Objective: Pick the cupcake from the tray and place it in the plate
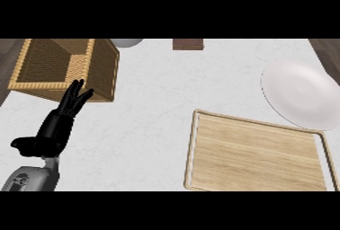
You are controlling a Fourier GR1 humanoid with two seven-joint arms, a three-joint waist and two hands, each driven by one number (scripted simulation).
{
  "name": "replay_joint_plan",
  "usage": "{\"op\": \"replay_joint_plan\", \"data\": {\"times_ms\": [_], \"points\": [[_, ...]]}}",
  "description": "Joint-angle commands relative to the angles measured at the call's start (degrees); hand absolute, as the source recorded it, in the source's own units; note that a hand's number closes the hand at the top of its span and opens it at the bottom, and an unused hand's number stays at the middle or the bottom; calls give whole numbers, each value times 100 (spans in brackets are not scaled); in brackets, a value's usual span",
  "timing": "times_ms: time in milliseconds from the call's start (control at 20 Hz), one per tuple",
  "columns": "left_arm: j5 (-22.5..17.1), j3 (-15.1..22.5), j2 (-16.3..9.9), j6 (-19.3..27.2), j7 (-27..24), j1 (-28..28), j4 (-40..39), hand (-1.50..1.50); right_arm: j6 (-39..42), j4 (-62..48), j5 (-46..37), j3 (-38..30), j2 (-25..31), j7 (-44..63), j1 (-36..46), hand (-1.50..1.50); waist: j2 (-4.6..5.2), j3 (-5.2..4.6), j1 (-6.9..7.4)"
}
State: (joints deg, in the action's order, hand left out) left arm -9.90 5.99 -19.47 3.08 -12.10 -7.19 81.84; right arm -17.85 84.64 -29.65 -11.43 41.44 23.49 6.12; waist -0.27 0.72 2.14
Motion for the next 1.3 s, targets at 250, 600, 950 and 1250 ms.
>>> {"op": "replay_joint_plan", "data": {"times_ms": [250,600,950,1250], "points": [[-28,-142,-160,-162,412,100,-625,0,-147,-1967,-362,396,-415,-317,1713,150,110,-63,48],[97,62,113,-91,291,184,-612,0,-1146,-3391,-348,-15,-1129,-233,2686,-150,145,-59,102],[107,-93,73,-64,286,212,-656,0,-1496,-4420,-2,-433,-1387,-754,3168,-150,118,-58,8],[60,-125,29,-107,316,381,-382,0,-2163,-4219,994,-1440,-1401,-1831,3246,-150,97,-47,-77]]}}
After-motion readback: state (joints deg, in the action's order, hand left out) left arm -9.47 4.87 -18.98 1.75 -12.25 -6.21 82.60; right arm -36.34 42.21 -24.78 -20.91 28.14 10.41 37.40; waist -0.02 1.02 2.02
